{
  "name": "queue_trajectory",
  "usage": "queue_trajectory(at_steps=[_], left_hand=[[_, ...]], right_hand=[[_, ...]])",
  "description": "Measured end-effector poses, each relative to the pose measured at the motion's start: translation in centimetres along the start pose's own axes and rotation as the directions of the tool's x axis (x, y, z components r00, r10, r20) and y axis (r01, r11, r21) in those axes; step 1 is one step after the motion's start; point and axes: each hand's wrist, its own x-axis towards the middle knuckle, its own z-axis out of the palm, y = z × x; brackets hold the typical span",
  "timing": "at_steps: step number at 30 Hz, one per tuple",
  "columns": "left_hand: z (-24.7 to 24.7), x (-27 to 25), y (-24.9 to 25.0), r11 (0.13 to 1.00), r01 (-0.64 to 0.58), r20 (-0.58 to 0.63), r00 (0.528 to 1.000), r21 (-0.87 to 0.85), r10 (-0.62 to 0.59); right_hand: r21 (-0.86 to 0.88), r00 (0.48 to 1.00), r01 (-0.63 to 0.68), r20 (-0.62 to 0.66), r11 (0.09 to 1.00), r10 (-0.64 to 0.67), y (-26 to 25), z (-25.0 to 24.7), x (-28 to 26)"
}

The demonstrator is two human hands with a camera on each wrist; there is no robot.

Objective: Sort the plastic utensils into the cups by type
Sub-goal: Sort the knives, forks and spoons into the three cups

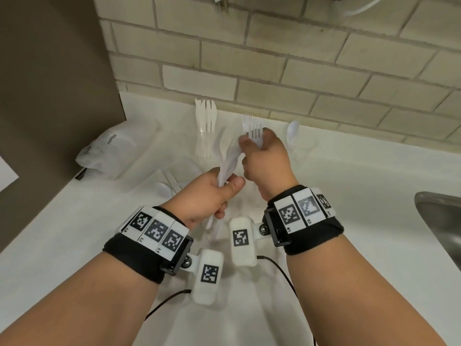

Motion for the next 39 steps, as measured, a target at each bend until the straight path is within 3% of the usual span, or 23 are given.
queue_trajectory(at_steps=[4, 7, 10, 14, 17, 24, 28, 32, 36, 39], left_hand=[[0.0, -0.3, -0.3, 0.997, 0.045, 0.032, 0.999, -0.070, -0.042], [0.1, -0.2, -0.3, 0.996, 0.070, 0.032, 0.997, -0.054, -0.069], [0.2, -0.1, -0.3, 0.996, 0.079, 0.067, 0.995, -0.052, -0.075], [0.2, -0.2, 0.0, 0.993, 0.118, 0.178, 0.977, -0.006, -0.116], [0.3, -0.4, 0.2, 0.992, 0.113, 0.179, 0.977, 0.048, -0.120], [-0.3, 0.1, 0.2, 0.995, 0.101, 0.072, 0.992, 0.002, -0.101], [-0.8, 0.4, 0.2, 0.993, 0.098, 0.033, 0.995, -0.062, -0.096], [-0.9, 0.4, 0.2, 0.994, 0.086, 0.058, 0.995, -0.072, -0.082], [-0.6, 0.2, 0.4, 0.986, 0.057, 0.031, 0.998, -0.157, -0.053], [-0.8, 0.3, 0.2, 0.974, 0.097, -0.024, 0.994, -0.207, -0.104]], right_hand=[[0.213, 0.998, -0.028, -0.057, 0.977, 0.041, -0.4, -0.5, 0.2], [0.260, 0.999, -0.025, 0.051, 0.965, 0.012, -0.8, -0.9, 0.0], [0.350, 0.972, -0.110, 0.235, 0.930, 0.027, -0.6, -1.3, 0.0], [0.281, 0.922, -0.131, 0.387, 0.951, 0.013, -0.6, -1.9, -0.1], [0.200, 0.902, -0.103, 0.433, 0.974, 0.006, -0.8, -2.1, -0.2], [0.250, 0.940, -0.020, 0.334, 0.968, -0.066, -0.3, -1.6, 0.3], [0.358, 0.946, -0.116, 0.324, 0.926, -0.007, -0.5, -1.6, 0.4], [0.361, 0.968, -0.083, 0.251, 0.929, -0.011, -0.3, -1.5, 0.6], [0.548, 0.985, -0.086, 0.170, 0.832, -0.010, -0.2, -1.6, 0.9], [0.608, 0.996, -0.088, 0.073, 0.789, 0.055, 0.1, -2.3, 1.6]])
